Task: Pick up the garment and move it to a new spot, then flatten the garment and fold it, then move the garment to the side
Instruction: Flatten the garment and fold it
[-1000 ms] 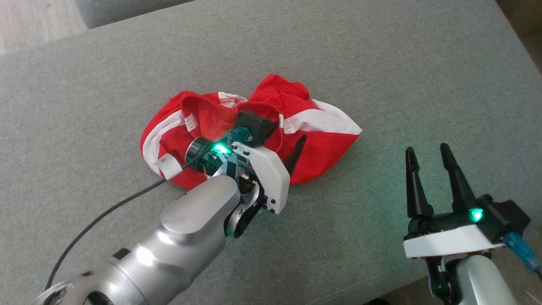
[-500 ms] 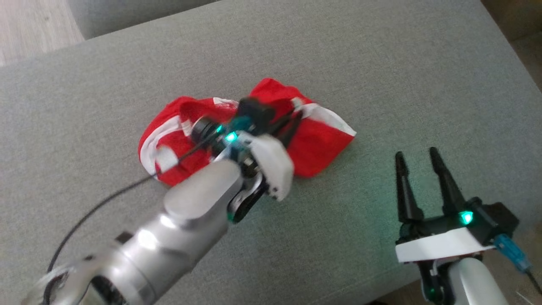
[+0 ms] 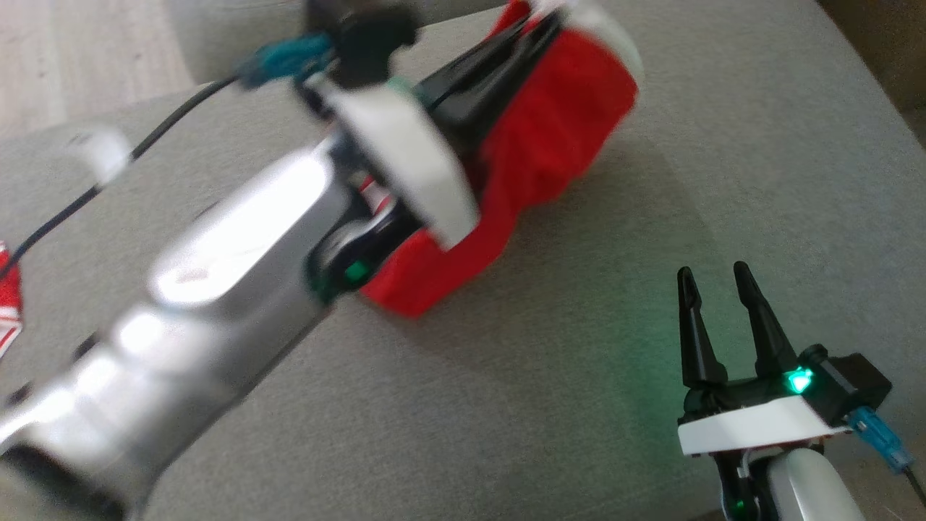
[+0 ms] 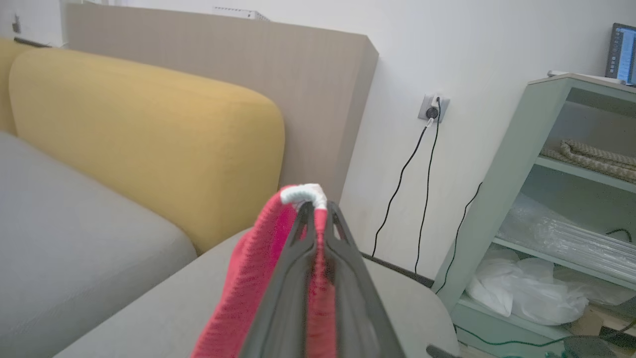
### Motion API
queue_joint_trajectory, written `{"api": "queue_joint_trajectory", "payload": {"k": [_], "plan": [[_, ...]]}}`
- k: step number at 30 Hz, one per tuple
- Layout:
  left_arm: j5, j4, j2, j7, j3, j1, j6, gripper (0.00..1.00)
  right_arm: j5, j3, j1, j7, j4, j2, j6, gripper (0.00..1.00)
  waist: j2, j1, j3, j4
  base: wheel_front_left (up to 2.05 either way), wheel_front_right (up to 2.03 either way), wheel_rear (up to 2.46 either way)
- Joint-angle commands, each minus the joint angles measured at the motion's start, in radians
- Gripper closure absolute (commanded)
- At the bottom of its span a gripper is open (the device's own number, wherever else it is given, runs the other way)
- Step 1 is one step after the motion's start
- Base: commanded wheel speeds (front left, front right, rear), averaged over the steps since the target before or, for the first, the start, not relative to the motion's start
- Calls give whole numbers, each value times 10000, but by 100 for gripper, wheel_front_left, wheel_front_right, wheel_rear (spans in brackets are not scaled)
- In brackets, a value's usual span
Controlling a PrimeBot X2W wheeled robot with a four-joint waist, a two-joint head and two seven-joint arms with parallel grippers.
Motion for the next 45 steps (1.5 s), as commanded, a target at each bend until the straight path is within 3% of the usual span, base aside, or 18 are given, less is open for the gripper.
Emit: {"api": "queue_joint_trajectory", "payload": {"k": [1, 7, 13, 26, 34, 44, 45], "plan": [[-56, -530, 661, 104, 401, 164, 60, 100, -7, 232, -116, -55, -265, -56, 75, 0, 0, 1, 66, 246, 0, 0, 0], [-74, -1778, 2437, -107, 208, 2240, 584, 100, -66, 138, -182, -55, -175, -56, 75, 0, 0, 1, 370, 1046, 0, 0, 0], [204, -1704, 3201, -743, 105, 3286, 757, 100, -155, 512, -438, -55, 639, -56, 75, 0, 0, 1, 609, 1802, 0, 0, 0], [186, -1465, 3477, -1308, 309, 3550, 670, 100, 889, 503, -1101, -55, 1402, -401, 75, 0, 0, 1, 714, 2569, 0, 0, 0], [161, -1073, 3464, -1628, 508, 3503, 704, 100, 570, 1102, -505, -55, 1474, -975, 75, 0, 0, 1, 768, 2503, 0, 0, 0], [152, -979, 3524, -1560, 517, 3400, 706, 100, 313, 1506, -685, -55, 2170, -800, 75, 0, 0, 1, 791, 2325, 0, 0, 0], [163, -976, 3522, -1553, 507, 3388, 705, 100, 319, 1546, -711, -55, 2259, -800, 75, 10, 0, 1, 783, 2320, 0, 0, 0]]}}
